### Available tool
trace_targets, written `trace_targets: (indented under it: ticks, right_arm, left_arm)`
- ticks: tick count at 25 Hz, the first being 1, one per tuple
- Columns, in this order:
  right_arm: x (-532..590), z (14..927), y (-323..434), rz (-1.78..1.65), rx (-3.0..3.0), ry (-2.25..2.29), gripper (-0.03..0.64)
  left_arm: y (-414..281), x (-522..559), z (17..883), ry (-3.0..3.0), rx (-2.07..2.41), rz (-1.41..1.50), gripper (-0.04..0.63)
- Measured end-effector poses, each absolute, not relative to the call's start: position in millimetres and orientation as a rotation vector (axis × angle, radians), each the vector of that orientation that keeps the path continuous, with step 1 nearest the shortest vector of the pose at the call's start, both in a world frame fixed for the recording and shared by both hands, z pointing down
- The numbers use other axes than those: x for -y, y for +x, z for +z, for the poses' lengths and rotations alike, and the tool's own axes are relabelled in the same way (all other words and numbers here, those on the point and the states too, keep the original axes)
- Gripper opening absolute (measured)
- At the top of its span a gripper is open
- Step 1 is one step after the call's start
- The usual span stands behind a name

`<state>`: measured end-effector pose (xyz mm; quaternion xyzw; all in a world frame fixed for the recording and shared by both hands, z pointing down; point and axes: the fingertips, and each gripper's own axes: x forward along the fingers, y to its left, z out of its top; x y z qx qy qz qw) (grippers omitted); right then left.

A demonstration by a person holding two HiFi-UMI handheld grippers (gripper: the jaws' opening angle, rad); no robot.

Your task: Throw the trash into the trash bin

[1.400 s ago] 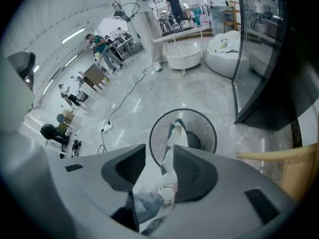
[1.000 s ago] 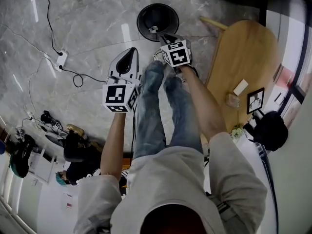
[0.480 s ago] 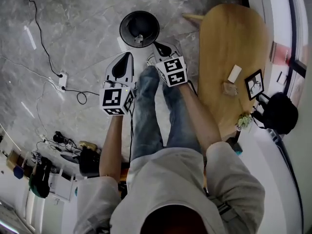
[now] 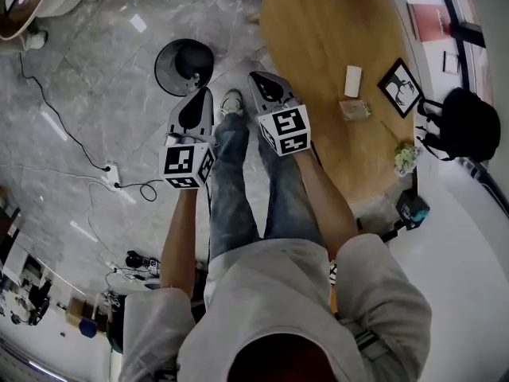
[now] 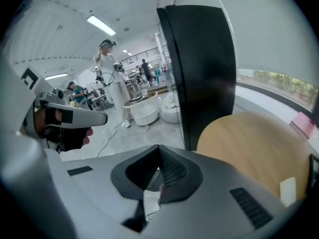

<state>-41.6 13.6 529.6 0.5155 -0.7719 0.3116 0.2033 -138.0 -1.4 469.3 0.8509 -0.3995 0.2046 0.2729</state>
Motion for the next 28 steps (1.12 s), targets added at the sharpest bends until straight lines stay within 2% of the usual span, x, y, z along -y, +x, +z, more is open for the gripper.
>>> trace_targets:
  ticks: [16,28]
  right_arm:
    - [-127,531,167,1.028,1.728,1.995,0.029]
    - [-224,558,231,1.191,1.403,2.219,0.031]
  left_arm:
    - [62,-42,461,2.538,0.546,0.672,0.018]
    - [135,-94,467,2.596,0.308,0.749,0.017]
